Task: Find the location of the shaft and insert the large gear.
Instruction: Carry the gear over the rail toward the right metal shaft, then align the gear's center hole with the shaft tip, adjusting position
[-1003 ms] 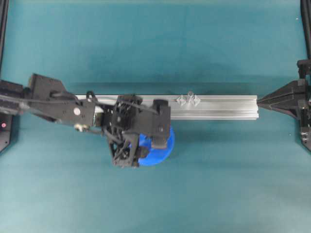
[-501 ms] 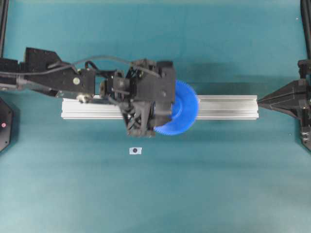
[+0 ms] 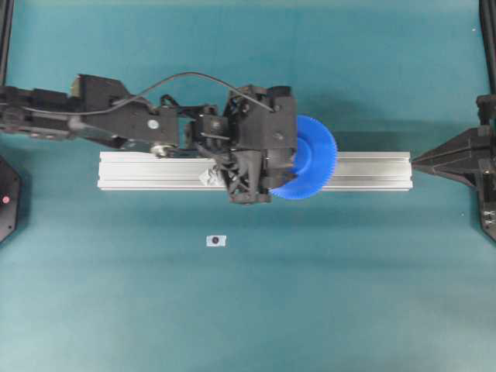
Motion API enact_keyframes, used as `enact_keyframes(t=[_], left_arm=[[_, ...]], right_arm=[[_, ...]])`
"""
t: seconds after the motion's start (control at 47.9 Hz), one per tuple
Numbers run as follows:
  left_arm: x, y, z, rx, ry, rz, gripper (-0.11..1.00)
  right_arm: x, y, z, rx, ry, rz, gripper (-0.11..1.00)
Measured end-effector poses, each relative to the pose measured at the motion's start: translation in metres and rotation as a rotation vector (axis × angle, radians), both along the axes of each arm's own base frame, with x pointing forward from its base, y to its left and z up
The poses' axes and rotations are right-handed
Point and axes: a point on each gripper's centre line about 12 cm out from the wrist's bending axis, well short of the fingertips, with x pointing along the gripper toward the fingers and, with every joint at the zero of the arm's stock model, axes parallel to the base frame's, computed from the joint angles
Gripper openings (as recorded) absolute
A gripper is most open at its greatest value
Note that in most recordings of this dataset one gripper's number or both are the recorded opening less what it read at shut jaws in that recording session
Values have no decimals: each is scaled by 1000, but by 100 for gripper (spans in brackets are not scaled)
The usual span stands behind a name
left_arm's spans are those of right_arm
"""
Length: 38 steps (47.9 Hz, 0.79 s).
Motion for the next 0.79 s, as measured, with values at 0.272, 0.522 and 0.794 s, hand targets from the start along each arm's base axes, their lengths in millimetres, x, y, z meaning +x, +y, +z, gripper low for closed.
enact_keyframes(t=[0.272, 0.522, 0.794], left_arm=[[15, 11, -7, -3, 20, 21, 72], [22, 15, -7, -8, 70, 27, 72], [27, 16, -4, -17, 125, 31, 72]], right_arm=[[-2, 0, 1, -2, -14, 2, 1], [-4, 0, -2, -1, -11, 0, 1], [-4, 0, -3, -2, -9, 2, 1]])
